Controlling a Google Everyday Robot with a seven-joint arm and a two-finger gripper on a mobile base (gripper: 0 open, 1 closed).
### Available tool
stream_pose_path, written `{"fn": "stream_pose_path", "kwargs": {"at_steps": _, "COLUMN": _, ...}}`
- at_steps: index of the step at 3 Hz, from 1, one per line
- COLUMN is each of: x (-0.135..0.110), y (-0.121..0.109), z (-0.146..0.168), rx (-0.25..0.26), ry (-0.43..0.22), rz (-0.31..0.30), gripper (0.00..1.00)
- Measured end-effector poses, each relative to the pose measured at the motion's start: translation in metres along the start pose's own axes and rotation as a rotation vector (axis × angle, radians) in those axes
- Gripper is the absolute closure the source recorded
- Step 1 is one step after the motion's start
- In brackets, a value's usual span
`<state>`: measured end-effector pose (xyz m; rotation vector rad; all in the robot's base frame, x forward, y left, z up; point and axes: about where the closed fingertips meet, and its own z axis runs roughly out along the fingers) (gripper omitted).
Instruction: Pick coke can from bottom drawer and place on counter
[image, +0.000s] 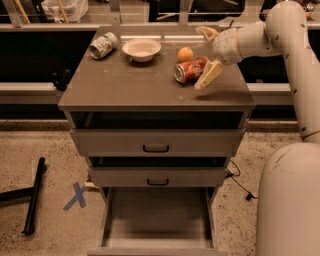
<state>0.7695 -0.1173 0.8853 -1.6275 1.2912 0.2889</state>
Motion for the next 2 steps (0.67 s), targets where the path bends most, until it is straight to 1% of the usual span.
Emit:
{"fn": "stream_pose_path", "kwargs": {"at_steps": 1, "x": 0.007, "y": 0.000, "z": -0.012, "rx": 0.025, "ry": 0.009, "rz": 0.018, "gripper": 0.00}}
{"fn": "stream_pose_path", "kwargs": {"at_steps": 2, "x": 0.023, "y": 0.002, "z": -0.052, "rx": 0.110, "ry": 0.057, "rz": 0.057, "gripper": 0.00}}
